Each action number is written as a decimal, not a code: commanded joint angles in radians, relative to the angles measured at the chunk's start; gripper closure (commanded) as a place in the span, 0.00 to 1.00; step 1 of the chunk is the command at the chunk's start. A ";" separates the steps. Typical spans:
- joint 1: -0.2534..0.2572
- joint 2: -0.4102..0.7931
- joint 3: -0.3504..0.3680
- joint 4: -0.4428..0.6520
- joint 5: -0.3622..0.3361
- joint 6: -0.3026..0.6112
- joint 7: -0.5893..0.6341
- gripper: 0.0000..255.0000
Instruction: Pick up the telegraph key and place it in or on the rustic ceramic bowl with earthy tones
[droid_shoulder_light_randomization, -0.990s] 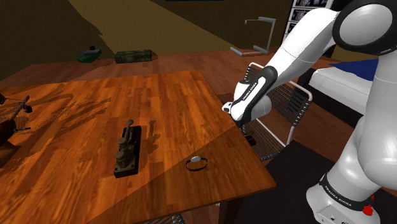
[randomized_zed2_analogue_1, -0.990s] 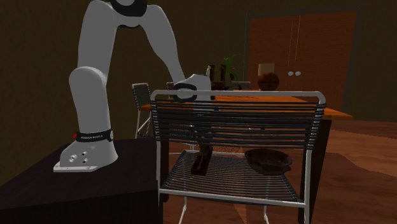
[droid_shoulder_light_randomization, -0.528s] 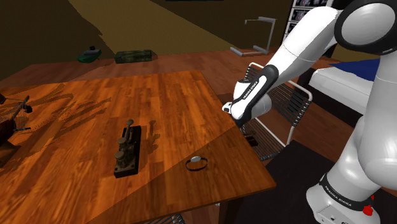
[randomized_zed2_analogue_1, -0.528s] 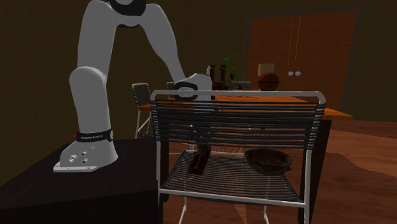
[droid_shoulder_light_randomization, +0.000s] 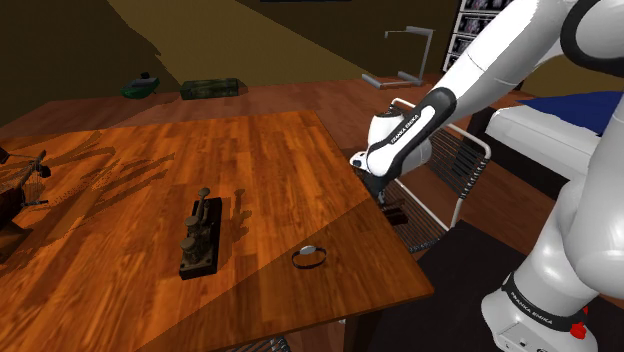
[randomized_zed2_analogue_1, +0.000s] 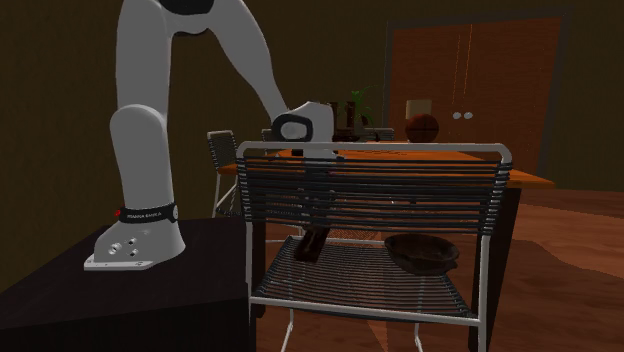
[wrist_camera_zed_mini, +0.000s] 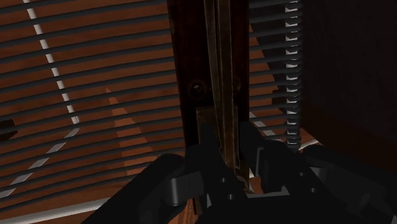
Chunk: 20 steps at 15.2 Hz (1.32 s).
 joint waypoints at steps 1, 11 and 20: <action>0.004 -0.029 -0.006 0.000 -0.021 -0.027 0.017 1.00; 0.007 -0.165 -0.020 0.014 -0.102 -0.170 0.078 1.00; 0.004 -0.268 -0.019 0.048 -0.145 -0.303 0.112 1.00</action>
